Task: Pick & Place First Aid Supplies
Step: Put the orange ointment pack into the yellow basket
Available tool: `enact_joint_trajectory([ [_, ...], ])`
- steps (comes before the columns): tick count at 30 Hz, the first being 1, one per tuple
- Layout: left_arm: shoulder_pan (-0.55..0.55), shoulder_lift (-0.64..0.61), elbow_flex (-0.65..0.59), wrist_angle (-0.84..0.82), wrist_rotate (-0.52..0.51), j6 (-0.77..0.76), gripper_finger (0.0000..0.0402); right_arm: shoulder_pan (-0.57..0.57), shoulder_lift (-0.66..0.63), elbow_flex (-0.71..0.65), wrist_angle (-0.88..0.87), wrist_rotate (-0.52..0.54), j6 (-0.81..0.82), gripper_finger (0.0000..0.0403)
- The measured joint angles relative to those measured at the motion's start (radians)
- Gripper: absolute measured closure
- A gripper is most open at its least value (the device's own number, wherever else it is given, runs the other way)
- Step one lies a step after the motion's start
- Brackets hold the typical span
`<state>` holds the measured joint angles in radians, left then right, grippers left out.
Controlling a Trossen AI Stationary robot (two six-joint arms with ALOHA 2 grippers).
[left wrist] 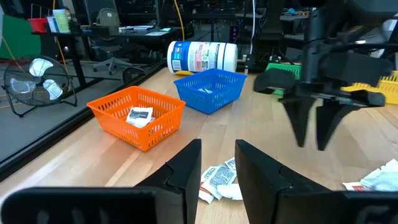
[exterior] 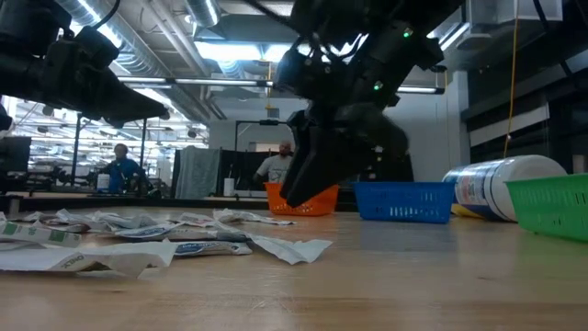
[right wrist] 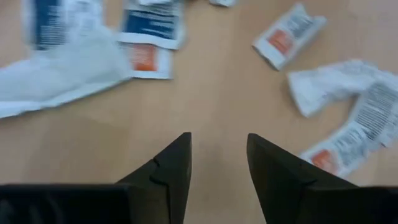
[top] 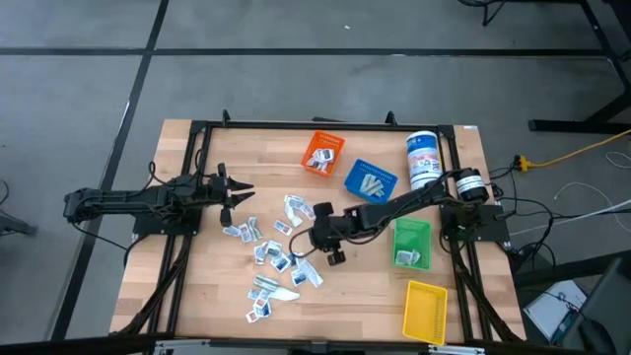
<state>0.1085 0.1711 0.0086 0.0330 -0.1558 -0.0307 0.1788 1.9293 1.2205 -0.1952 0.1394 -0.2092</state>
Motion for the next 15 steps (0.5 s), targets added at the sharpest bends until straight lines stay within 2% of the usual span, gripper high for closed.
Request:
enact_joint_trajectory([
  [3,0.000,0.000,0.000,0.000,0.000,0.000,0.0311,-0.037,0.000,-0.001,0.021,0.003,0.016,0.0249],
  [7,0.000,0.000,0.000,0.000,0.000,0.000,0.0309,-0.086,0.014,-0.001,0.057,0.060,0.049,0.0249],
  [15,0.000,0.000,0.000,-0.001,-0.001,0.000,0.0311,-0.143,0.108,0.000,0.156,0.060,0.059,0.0249],
])
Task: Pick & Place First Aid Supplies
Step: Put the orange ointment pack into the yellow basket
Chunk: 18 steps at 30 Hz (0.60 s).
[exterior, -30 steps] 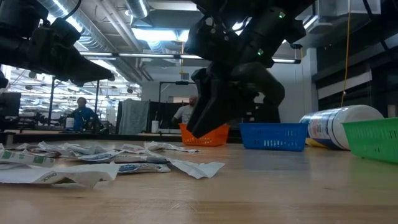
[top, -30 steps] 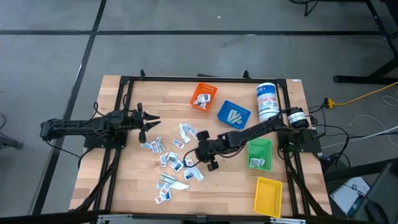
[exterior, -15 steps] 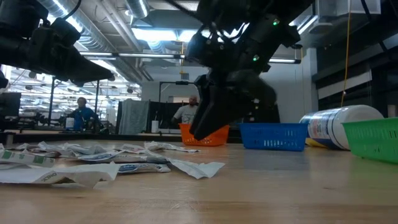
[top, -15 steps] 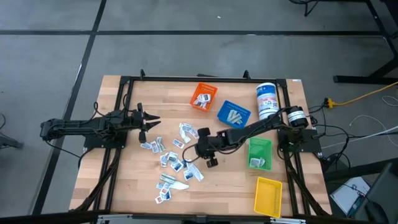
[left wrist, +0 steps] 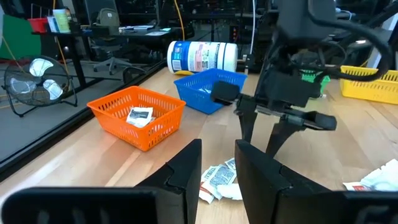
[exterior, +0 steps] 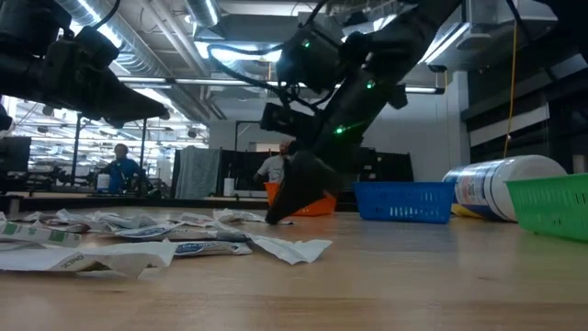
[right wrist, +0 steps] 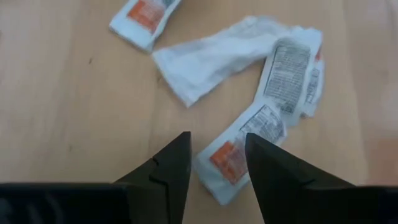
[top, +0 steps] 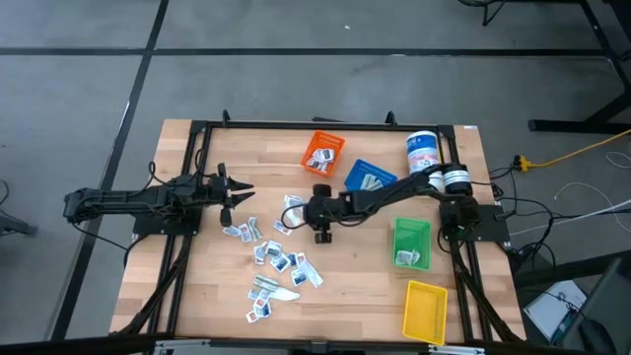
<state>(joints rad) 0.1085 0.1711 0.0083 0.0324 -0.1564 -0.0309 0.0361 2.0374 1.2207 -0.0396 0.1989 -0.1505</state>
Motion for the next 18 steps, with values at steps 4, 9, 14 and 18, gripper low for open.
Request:
enact_joint_trajectory([
  [4,0.000,0.002,0.000,-0.001,0.001,0.000,0.0309,-0.017,0.024,0.002,0.012,-0.007,0.062,0.0249],
  [9,0.000,0.002,0.000,0.001,0.000,0.000,0.0311,-0.027,0.027,0.004,-0.011,-0.048,0.103,0.0249],
  [14,0.000,0.002,0.000,0.001,0.000,0.000,0.0309,-0.026,0.028,0.004,-0.031,-0.052,0.103,0.0270],
  [18,0.000,0.002,0.000,0.001,0.000,0.000,0.0311,-0.026,0.027,0.004,-0.041,-0.062,0.102,0.0303],
])
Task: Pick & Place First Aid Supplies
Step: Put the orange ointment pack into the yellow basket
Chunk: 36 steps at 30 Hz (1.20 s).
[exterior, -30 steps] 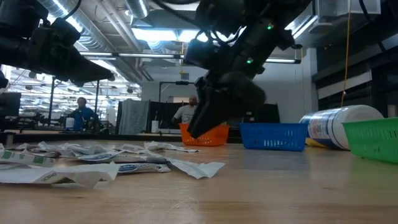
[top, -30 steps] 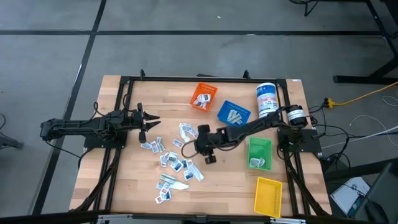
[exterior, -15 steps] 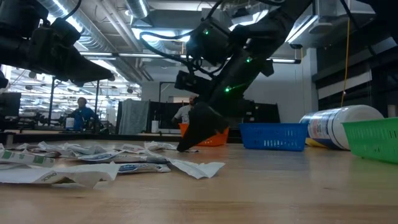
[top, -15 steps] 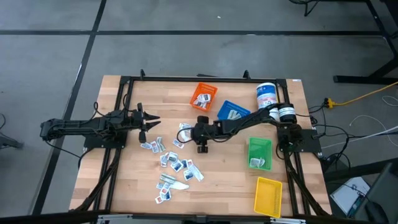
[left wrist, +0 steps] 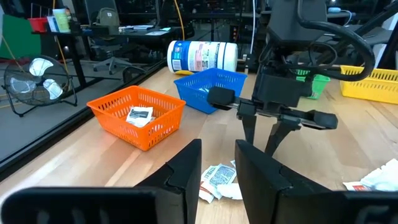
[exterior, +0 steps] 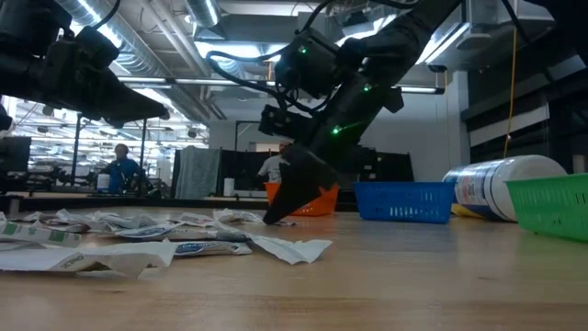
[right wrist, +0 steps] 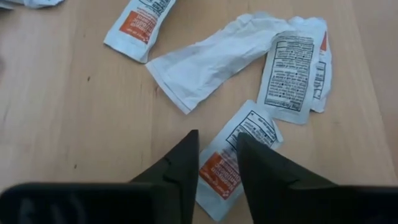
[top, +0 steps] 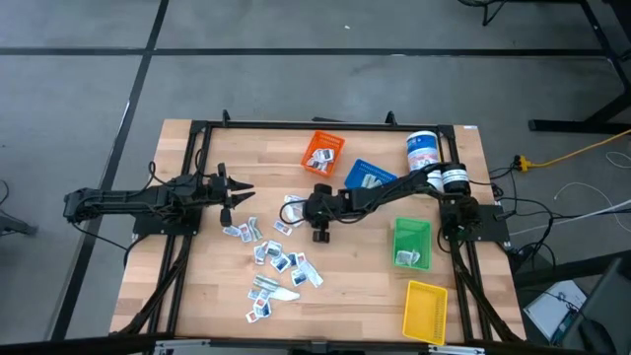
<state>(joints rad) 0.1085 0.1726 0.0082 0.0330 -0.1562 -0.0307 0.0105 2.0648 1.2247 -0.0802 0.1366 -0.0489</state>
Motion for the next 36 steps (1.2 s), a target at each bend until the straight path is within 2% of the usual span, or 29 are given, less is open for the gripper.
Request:
enact_joint_trajectory([
  [10,0.000,0.000,0.000,0.000,0.000,0.000,0.0310,0.011,-0.018,-0.002,-0.051,-0.039,-0.006,0.0395],
  [17,0.000,0.000,0.000,0.000,0.000,0.000,0.0309,0.051,-0.056,0.030,-0.193,-0.035,0.002,0.0388],
  [21,0.000,0.000,0.000,0.000,0.000,0.000,0.0310,0.090,-0.091,0.056,-0.321,-0.061,0.020,0.0398],
  [25,0.000,0.000,0.000,-0.001,0.000,0.000,0.0310,0.114,-0.124,0.073,-0.375,-0.142,0.070,0.0394],
  [31,0.000,0.000,0.000,0.000,0.000,0.000,0.0310,0.160,-0.155,0.075,-0.392,-0.345,0.105,0.0399],
  [36,0.000,0.000,0.000,0.001,0.000,0.000,0.0309,0.211,-0.179,0.077,-0.475,-0.411,0.168,0.0395],
])
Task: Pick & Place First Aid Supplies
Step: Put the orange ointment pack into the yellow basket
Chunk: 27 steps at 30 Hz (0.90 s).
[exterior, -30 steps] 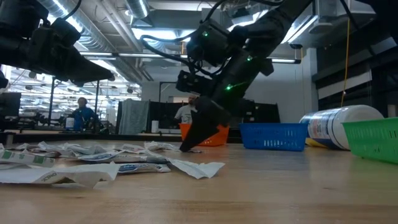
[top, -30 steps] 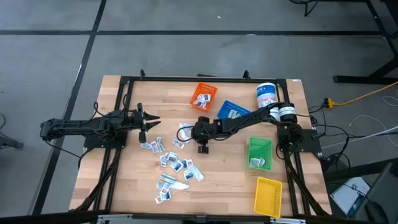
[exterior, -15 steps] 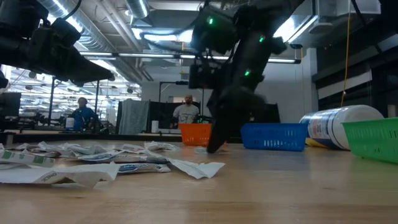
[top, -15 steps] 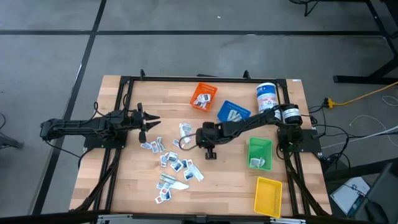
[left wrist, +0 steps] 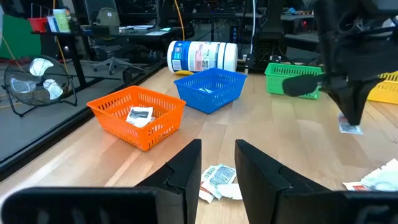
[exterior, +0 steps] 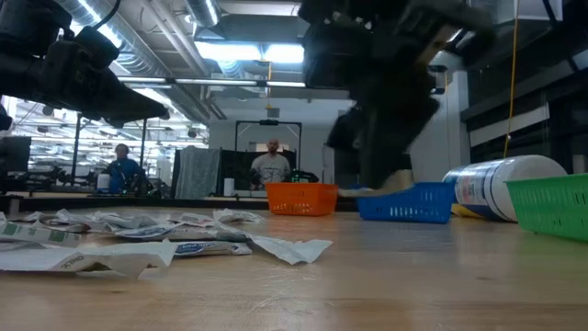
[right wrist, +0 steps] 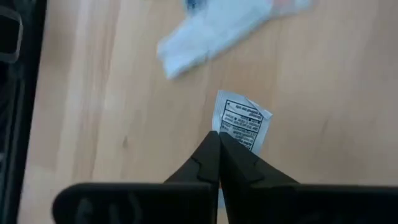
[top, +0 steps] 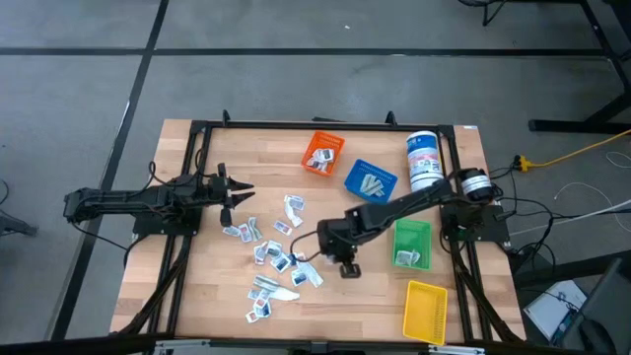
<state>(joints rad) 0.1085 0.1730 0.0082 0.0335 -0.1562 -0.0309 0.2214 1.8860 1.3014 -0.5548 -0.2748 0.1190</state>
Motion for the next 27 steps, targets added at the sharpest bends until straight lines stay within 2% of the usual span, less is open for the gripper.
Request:
enact_joint_trajectory([
  [6,0.000,0.000,0.000,-0.001,-0.001,0.000,0.0311,0.038,-0.010,0.004,-0.065,-0.089,0.115,0.0400],
  [16,0.000,0.002,0.000,-0.001,0.000,0.000,0.0310,0.100,-0.057,0.005,-0.080,-0.323,0.210,0.0400],
  [20,0.000,0.002,0.000,-0.001,0.000,0.000,0.0310,0.128,-0.081,0.006,-0.150,-0.370,0.245,0.0395],
  [27,0.000,0.002,0.000,-0.001,-0.001,0.000,0.0311,0.198,-0.088,0.005,-0.361,-0.384,0.306,0.0399],
])
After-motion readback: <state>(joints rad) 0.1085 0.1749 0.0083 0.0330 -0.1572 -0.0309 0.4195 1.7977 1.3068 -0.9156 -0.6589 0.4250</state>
